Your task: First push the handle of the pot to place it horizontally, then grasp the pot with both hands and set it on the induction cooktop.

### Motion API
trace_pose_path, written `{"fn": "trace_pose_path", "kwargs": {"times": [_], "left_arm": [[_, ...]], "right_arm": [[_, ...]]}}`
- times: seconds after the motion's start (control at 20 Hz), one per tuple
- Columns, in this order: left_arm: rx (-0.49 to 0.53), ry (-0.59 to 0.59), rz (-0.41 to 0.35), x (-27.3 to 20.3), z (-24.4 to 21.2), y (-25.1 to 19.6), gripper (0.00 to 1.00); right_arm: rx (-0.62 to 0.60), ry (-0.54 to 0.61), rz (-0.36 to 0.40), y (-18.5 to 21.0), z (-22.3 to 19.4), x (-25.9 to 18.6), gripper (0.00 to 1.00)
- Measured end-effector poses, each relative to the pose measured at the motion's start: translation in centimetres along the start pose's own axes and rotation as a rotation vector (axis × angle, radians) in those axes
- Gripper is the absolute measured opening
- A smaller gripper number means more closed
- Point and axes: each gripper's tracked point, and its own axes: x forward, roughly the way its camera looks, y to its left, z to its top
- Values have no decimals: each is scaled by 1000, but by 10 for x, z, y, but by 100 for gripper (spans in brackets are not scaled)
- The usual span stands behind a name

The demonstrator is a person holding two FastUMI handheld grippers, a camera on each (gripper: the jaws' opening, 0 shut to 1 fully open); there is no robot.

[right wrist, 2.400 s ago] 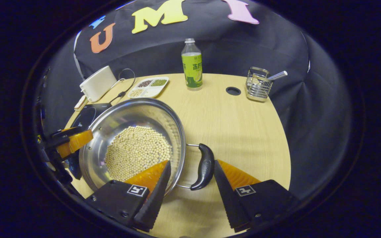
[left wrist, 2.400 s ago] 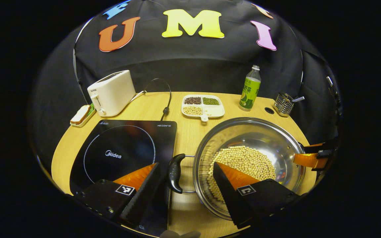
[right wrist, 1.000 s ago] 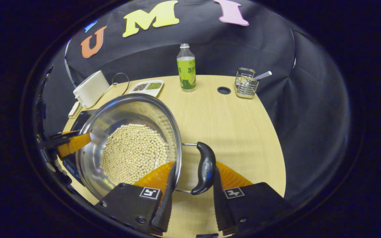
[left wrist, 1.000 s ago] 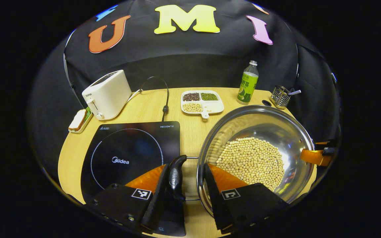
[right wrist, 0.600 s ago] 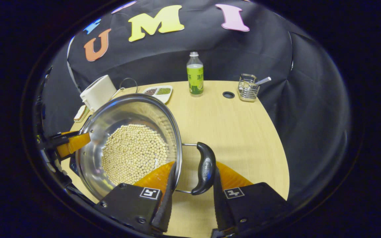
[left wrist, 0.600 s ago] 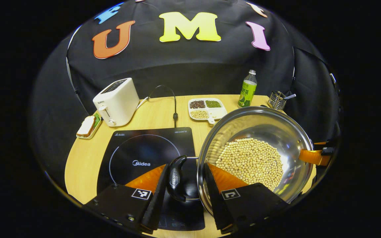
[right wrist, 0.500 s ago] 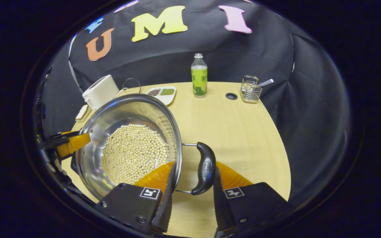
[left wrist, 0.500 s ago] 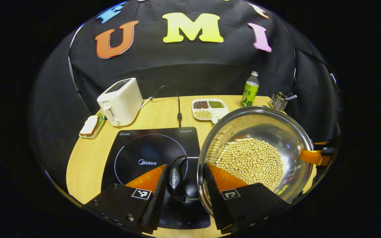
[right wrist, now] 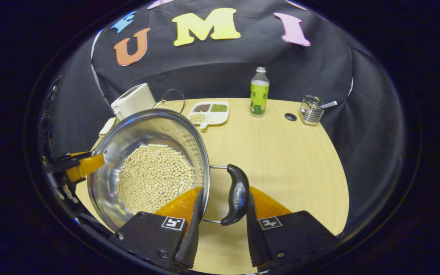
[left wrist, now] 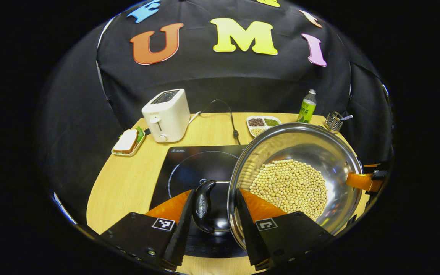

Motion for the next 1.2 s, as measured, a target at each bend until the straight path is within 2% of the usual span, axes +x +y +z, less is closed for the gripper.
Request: {"fn": "trace_pose_path", "kwargs": {"times": [0.7,1.2], "left_arm": [[-17,42,62,16,-5,91,61],[6,84,62,54,0,123,61]], "right_arm": [[-25,46,40,94,9,39,53],[-5,104,33,125,15,72,54]]}}
